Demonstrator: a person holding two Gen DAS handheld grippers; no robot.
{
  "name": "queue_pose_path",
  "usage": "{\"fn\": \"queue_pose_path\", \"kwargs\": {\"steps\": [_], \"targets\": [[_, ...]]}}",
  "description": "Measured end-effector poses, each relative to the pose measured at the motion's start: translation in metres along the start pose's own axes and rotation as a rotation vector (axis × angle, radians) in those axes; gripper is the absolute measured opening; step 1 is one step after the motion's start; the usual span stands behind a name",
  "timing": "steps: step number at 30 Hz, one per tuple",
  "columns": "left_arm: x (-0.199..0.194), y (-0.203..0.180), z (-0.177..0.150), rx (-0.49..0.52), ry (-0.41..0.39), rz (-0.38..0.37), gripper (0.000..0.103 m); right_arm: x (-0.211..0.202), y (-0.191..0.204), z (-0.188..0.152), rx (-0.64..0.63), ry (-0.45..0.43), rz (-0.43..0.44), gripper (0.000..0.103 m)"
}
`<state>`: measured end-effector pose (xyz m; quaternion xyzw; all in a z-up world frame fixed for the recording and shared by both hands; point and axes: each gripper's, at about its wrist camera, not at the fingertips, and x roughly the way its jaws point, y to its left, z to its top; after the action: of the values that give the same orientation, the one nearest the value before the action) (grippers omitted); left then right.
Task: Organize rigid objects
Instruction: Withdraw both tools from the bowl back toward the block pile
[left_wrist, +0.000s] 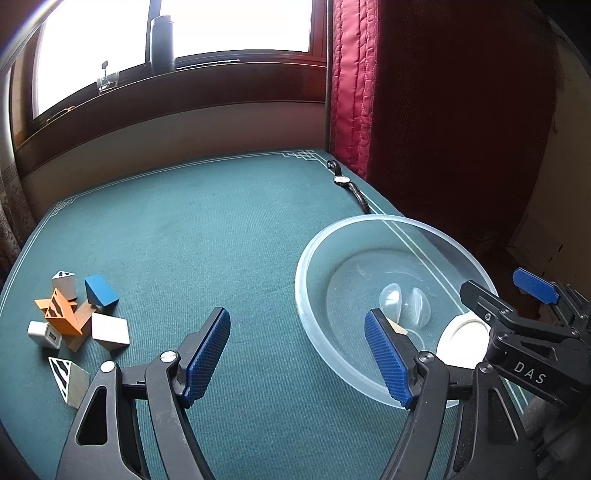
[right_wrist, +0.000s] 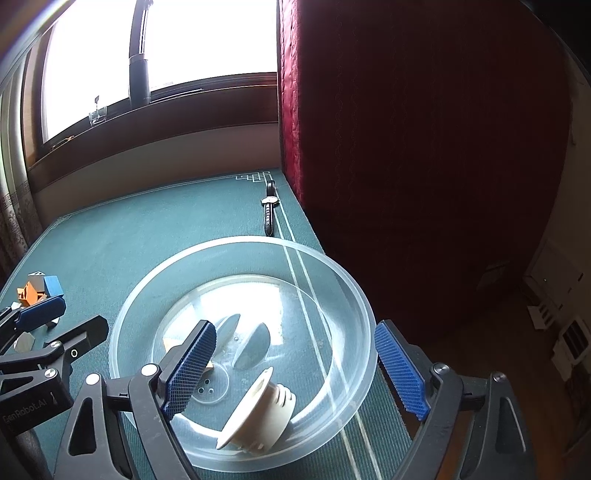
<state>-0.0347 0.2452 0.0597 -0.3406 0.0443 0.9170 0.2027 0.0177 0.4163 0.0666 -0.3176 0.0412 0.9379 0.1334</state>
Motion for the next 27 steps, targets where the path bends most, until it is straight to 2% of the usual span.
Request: {"fn": "queue_pose_path", "kwargs": {"steps": [8, 16, 27], "targets": [[-0.007, 0.019, -0.008, -0.017, 0.000, 0.045, 0.076, 0.001, 0.006, 0.001, -0.007, 0.004, 0.015, 0.091], [-0.015, 0.056, -0.023, -0.082, 0.011, 0.092, 0.076, -0.003, 0.016, 0.000, 0.004, -0.001, 0.115, 0.091], [-0.041, 0.125, -0.044, -0.209, -0.002, 0.175, 0.076, -0.013, 0.052, -0.008, -0.041, -0.013, 0.211, 0.093]]}}
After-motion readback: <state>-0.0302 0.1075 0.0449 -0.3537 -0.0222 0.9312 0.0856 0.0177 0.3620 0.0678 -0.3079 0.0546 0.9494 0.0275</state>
